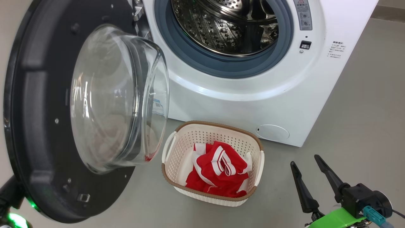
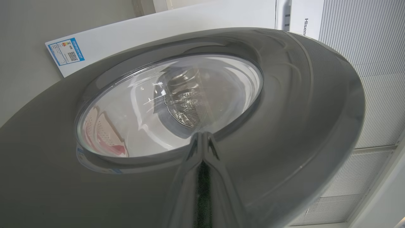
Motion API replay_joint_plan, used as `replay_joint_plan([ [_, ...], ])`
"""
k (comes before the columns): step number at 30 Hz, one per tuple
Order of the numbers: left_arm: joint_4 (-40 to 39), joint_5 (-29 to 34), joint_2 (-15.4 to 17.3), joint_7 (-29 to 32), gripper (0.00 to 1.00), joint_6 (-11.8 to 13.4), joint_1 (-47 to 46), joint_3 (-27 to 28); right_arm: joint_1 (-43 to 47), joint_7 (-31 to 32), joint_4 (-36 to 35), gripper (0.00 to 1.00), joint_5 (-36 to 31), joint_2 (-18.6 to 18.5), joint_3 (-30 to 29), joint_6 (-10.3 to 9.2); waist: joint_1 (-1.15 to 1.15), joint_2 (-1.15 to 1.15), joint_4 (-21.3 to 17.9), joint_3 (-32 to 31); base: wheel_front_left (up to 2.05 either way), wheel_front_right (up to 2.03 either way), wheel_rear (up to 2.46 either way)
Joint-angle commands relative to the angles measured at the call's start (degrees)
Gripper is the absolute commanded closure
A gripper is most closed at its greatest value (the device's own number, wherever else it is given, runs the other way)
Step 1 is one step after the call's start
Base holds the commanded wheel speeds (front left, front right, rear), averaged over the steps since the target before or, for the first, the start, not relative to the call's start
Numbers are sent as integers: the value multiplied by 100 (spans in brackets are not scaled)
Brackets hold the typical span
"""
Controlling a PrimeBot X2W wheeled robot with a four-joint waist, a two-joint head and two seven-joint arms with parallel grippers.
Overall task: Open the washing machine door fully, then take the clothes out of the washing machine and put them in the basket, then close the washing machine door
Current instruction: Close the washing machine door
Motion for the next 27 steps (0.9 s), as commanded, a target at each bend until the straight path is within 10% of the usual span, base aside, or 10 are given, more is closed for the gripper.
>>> replay_joint_plan([
  [1,-235,-69,166,81,100,21,-25,188,-277,-65,-115,0,11,-64,112,19,0,0,-6,-1,0,0,0],
  [22,-1259,-43,-330,-707,100,-176,332,1112,-274,-182,36,0,111,-64,106,19,0,0,71,-108,0,0,0],
  [23,-1338,48,-356,-791,68,-185,348,1153,-269,-186,41,0,111,-64,106,19,0,0,82,-119,0,0,0],
  [25,-1520,239,-416,-947,52,-196,391,1226,-248,-196,51,0,114,-64,95,19,0,0,116,-158,0,0,0],
  [27,-1741,533,-463,-1169,4,-201,408,1293,-218,-203,55,0,115,-64,77,19,0,0,160,-188,0,0,0],
])
